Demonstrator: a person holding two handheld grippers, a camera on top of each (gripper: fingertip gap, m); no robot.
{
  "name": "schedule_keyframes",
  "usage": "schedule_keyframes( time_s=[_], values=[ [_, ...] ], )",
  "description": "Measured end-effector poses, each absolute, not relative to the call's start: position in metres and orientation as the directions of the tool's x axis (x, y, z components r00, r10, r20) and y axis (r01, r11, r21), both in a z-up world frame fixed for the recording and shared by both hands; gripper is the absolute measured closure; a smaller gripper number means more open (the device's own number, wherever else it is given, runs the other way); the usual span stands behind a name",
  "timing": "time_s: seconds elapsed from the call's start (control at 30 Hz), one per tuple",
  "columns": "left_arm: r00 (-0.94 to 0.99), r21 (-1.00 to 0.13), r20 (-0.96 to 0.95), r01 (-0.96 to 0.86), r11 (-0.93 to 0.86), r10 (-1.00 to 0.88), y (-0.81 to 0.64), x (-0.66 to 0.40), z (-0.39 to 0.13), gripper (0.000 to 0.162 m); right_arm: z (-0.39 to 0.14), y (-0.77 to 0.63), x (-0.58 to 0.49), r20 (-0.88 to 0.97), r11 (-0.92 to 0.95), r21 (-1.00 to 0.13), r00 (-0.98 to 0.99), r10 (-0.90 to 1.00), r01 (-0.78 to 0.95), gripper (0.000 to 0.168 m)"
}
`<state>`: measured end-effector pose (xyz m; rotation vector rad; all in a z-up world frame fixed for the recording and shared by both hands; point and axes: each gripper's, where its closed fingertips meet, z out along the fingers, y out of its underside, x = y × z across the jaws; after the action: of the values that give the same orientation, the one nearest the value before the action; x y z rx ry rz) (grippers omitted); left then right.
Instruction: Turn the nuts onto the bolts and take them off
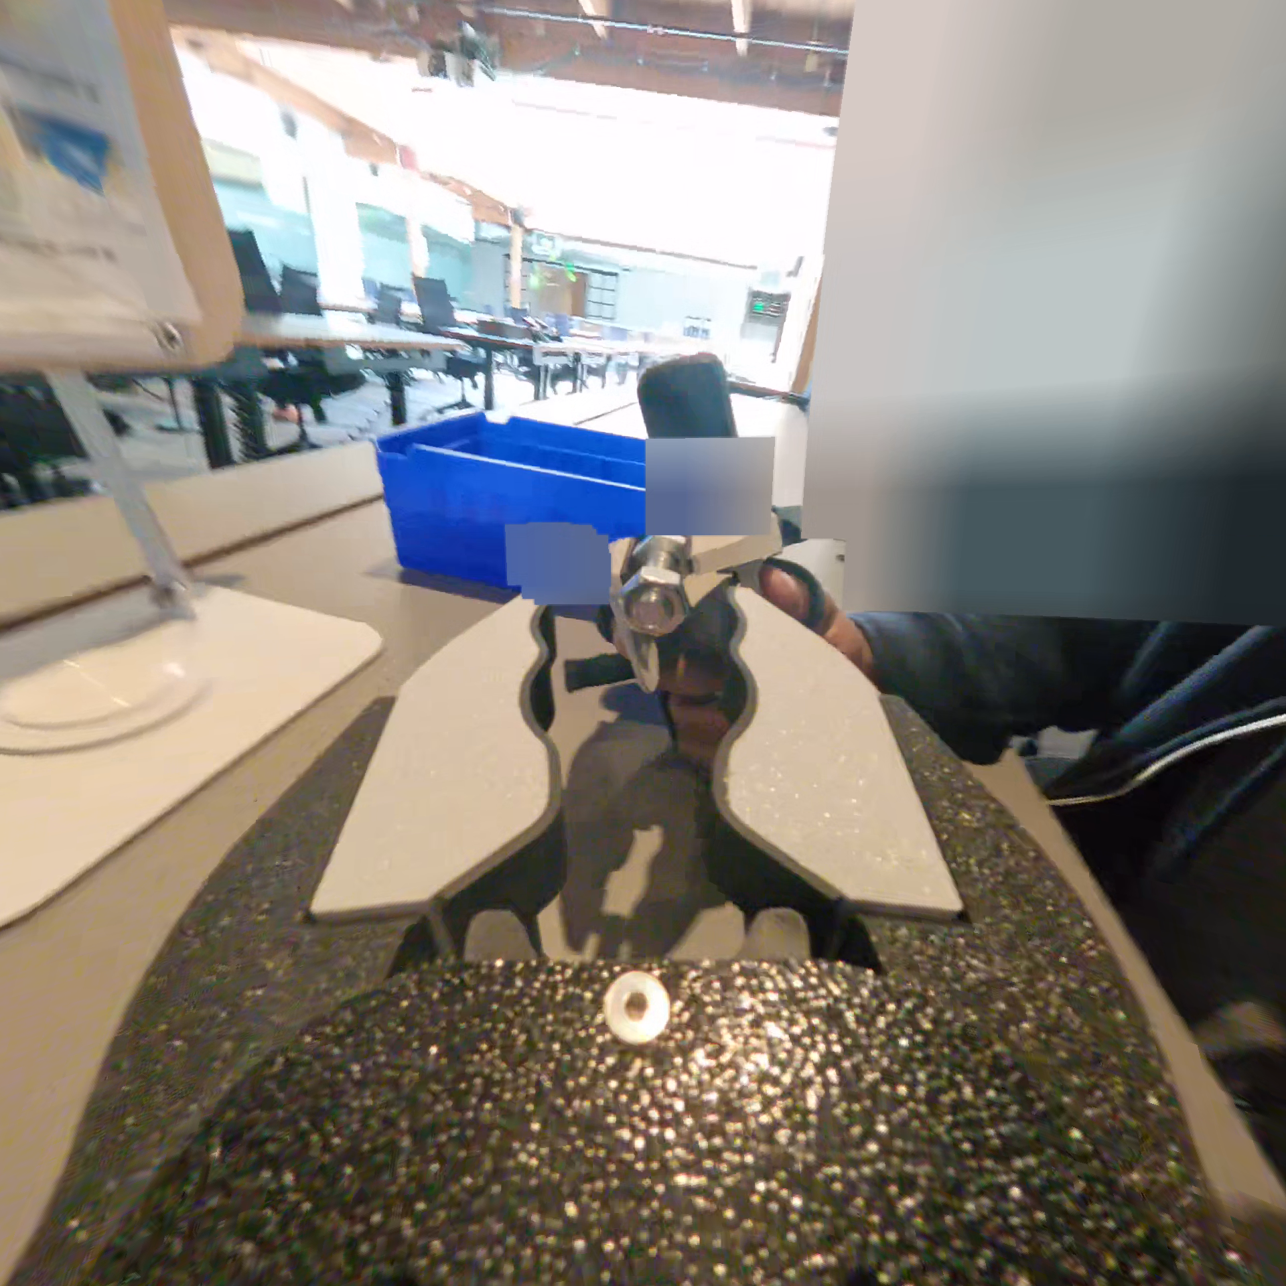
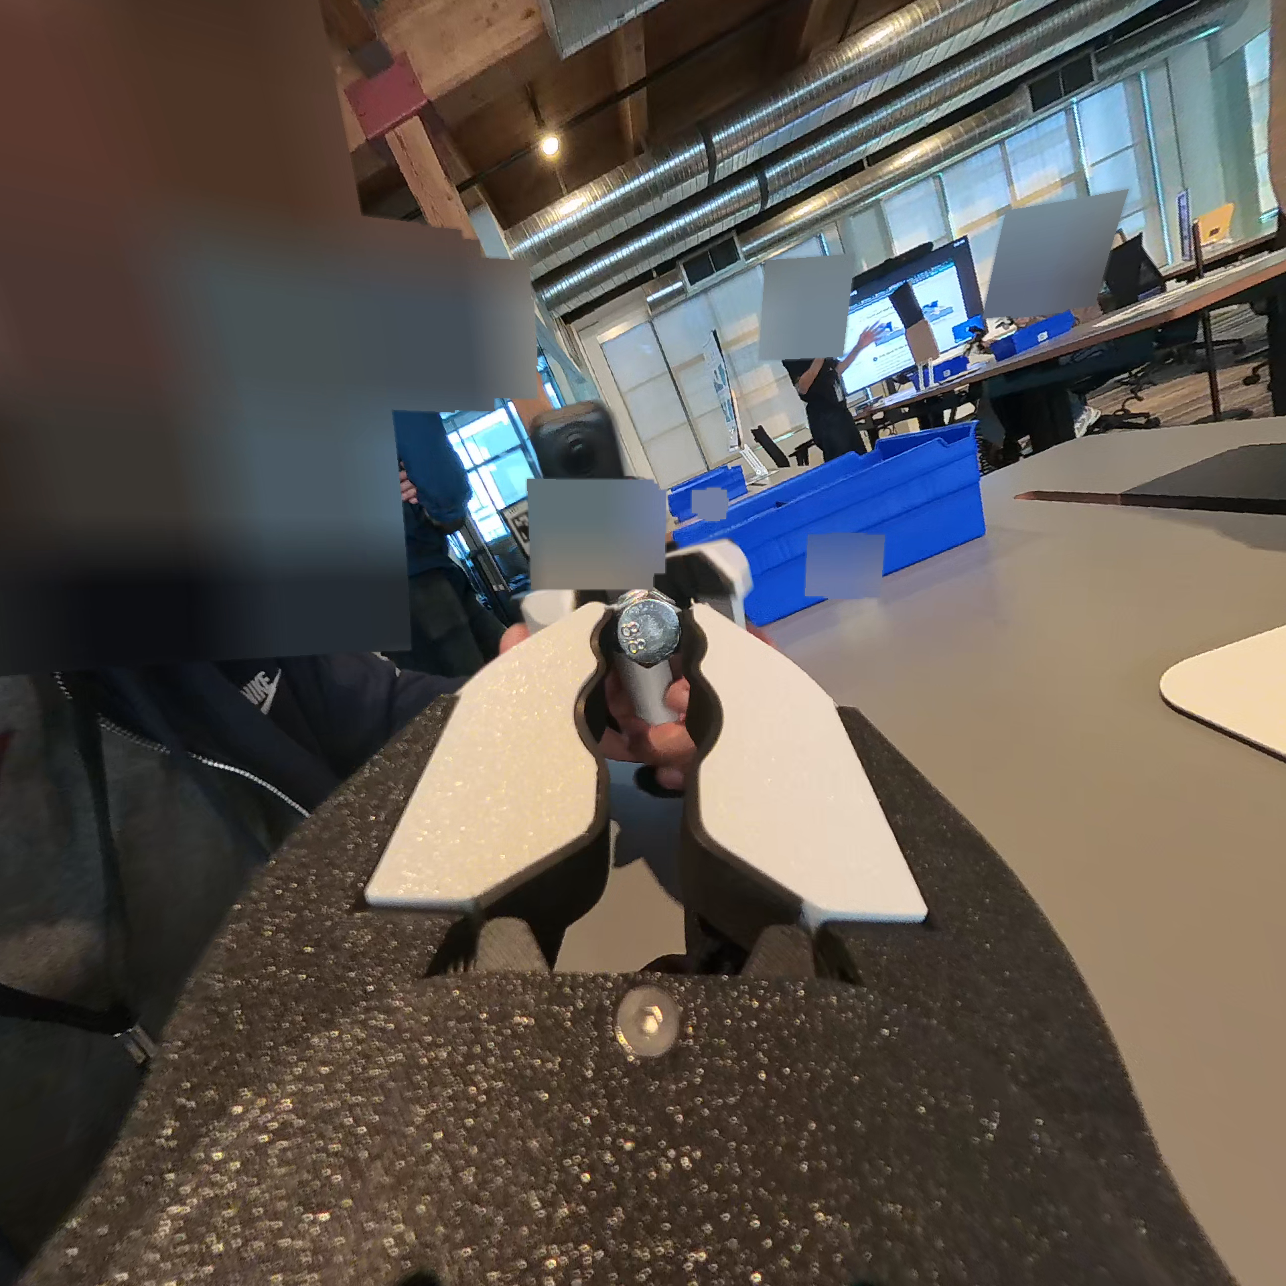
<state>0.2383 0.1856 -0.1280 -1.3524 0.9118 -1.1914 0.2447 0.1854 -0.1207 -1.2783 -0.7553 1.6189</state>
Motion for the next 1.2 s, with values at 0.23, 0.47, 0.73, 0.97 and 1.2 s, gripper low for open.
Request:
schedule_keyframes(
  time_s=[0.23, 0.47, 0.73, 0.97, 1.2],
  values=[
    [0.14, -0.965, 0.253, 0.102, -0.24, -0.957, 0.18, 0.242, -0.131, 0.144, -0.123, 0.182, 0.241, -0.369, -0.365, -0.897, -0.032, 0.929, -0.249, 0.152],
    [0.352, -0.875, -0.484, -0.209, 0.437, -0.801, 0.185, 0.24, -0.136, 0.145, -0.124, 0.183, 0.241, -0.409, -0.409, -0.875, -0.055, 0.911, -0.259, 0.151],
    [0.369, -0.971, -0.228, -0.013, 0.241, -0.901, 0.186, 0.238, -0.127, 0.113, -0.121, 0.185, 0.245, -0.408, -0.405, -0.868, -0.051, 0.912, -0.289, 0.151],
    [0.18, -0.979, 0.176, 0.13, -0.154, -0.968, 0.181, 0.24, -0.129, 0.124, -0.12, 0.185, 0.245, -0.394, -0.39, -0.876, -0.045, 0.918, -0.286, 0.151],
    [0.279, -0.995, -0.095, -0.008, 0.097, -0.956, 0.179, 0.243, -0.135, 0.144, -0.122, 0.181, 0.24, -0.377, -0.376, -0.89, -0.047, 0.925, -0.257, 0.151]
  ],
)
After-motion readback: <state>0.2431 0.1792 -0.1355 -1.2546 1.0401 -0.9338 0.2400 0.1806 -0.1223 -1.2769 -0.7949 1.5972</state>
